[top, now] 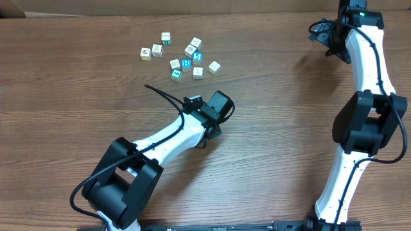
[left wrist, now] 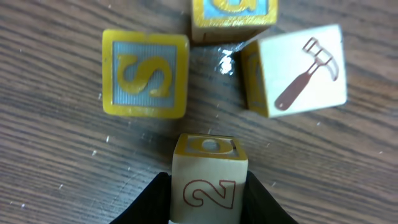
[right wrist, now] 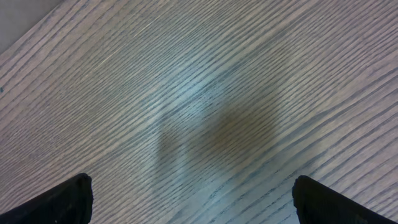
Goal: Form a circle
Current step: 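Lower the 2 block beside the S and hammer blocks, left gripper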
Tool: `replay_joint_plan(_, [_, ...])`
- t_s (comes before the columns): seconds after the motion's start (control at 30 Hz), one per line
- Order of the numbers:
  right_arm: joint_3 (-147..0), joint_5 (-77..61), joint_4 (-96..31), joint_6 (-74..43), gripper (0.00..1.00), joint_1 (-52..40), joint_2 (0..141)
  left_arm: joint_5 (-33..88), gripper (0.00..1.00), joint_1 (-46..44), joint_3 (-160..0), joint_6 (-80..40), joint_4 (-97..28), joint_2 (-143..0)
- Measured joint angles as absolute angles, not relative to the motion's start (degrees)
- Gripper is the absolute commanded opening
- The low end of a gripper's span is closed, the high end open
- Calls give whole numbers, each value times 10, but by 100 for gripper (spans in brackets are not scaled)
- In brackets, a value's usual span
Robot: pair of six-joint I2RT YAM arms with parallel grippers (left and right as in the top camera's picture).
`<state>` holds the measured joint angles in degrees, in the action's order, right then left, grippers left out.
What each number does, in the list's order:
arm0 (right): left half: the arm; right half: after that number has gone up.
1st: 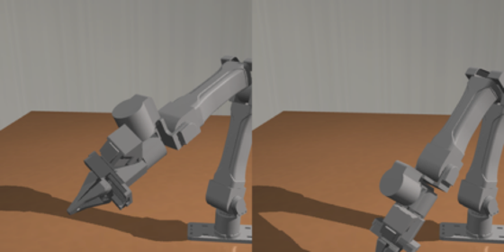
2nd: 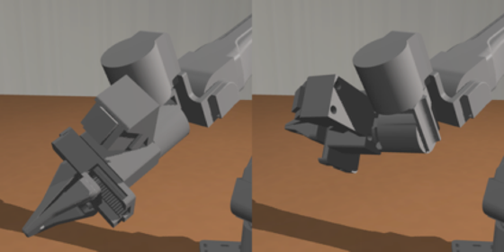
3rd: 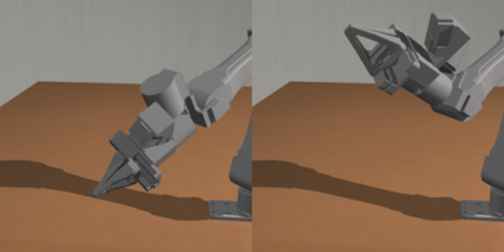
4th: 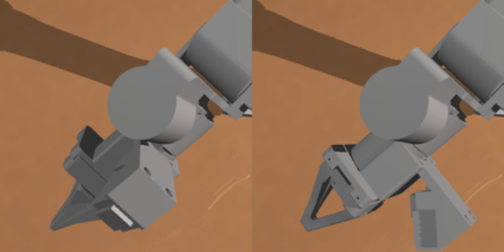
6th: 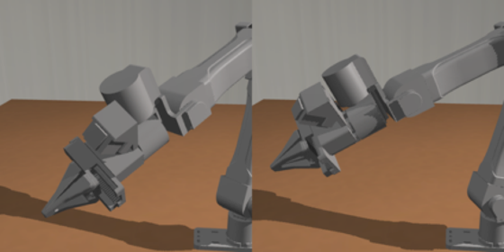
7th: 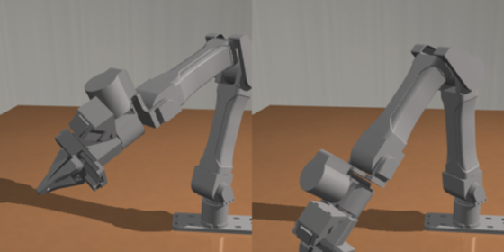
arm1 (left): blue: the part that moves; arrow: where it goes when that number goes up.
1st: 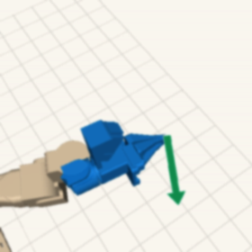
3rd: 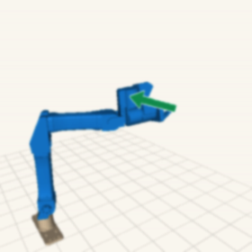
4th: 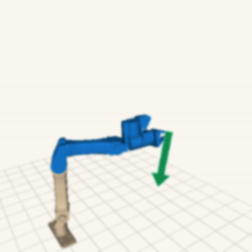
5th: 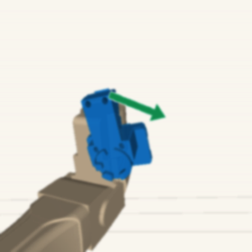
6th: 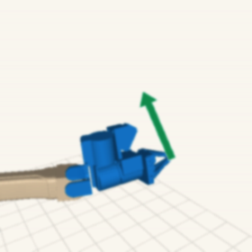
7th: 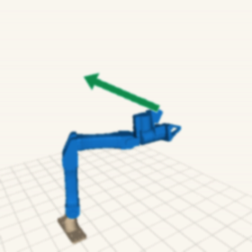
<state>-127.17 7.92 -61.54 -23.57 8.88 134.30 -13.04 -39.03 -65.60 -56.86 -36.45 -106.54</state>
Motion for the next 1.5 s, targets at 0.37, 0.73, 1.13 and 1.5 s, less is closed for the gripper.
replay_joint_plan(0.37, [-1272, 79, -615, -236, 100, 89, 1343, -151, 29, -390, -656, -569, -357, -1065])
replay_joint_plan(0.73, [-1272, 79, -615, -236, 100, 89, 1343, -153, 36, -390, -656, -569, -344, -1065])
replay_joint_plan(1.13, [-1272, 79, -615, -236, 100, 89, 1343, -153, 32, -390, -656, -569, -344, -1065])
replay_joint_plan(1.5, [-1272, 79, -616, -236, 100, 89, 1343, -153, 28, -390, -656, -569, -344, -1065])
